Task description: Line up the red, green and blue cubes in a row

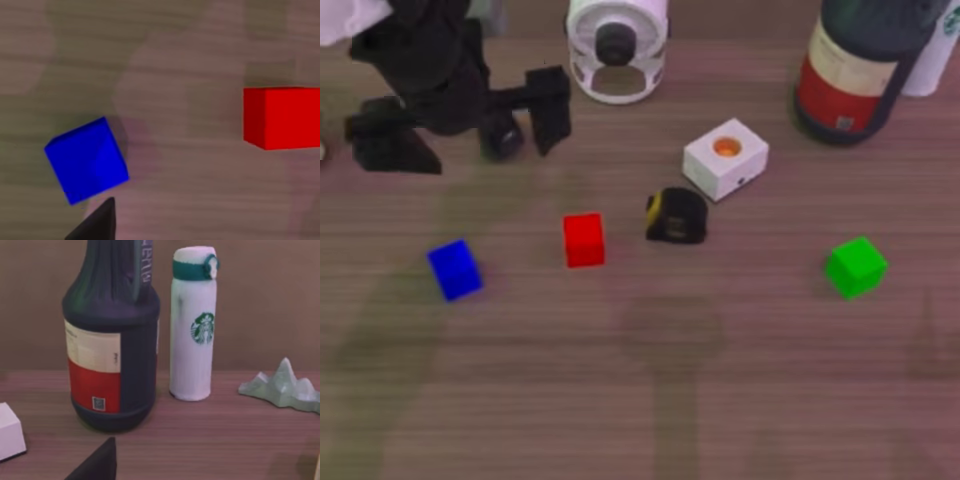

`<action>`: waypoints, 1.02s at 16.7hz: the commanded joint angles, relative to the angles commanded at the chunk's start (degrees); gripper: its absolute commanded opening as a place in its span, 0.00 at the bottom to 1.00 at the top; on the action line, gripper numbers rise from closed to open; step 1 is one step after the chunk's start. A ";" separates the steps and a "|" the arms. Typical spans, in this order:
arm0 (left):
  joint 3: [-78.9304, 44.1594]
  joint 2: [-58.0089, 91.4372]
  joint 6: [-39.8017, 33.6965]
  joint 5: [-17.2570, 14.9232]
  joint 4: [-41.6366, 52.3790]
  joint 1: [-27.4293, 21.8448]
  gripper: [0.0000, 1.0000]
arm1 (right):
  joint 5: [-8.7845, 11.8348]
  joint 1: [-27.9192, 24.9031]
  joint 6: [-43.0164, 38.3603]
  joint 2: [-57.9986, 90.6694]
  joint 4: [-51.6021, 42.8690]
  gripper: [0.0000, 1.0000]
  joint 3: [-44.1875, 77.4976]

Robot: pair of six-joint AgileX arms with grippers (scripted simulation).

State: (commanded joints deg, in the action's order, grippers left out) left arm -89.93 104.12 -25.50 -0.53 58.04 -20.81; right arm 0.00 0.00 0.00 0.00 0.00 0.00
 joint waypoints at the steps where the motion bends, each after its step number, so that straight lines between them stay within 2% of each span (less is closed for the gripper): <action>1: -4.43 4.91 -1.27 -0.02 2.82 -1.02 1.00 | 0.00 0.00 0.00 0.00 0.00 1.00 0.00; 8: -27.40 28.35 -7.43 0.19 15.60 -5.92 1.00 | 0.00 0.00 0.00 0.00 0.00 1.00 0.00; 17: -28.69 30.80 -7.92 0.25 15.74 -6.17 1.00 | 0.00 0.00 0.00 0.00 0.00 1.00 0.00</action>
State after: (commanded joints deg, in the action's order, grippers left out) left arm -118.62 134.92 -33.42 -0.28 73.78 -26.98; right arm 0.00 0.00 0.00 0.00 0.00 0.00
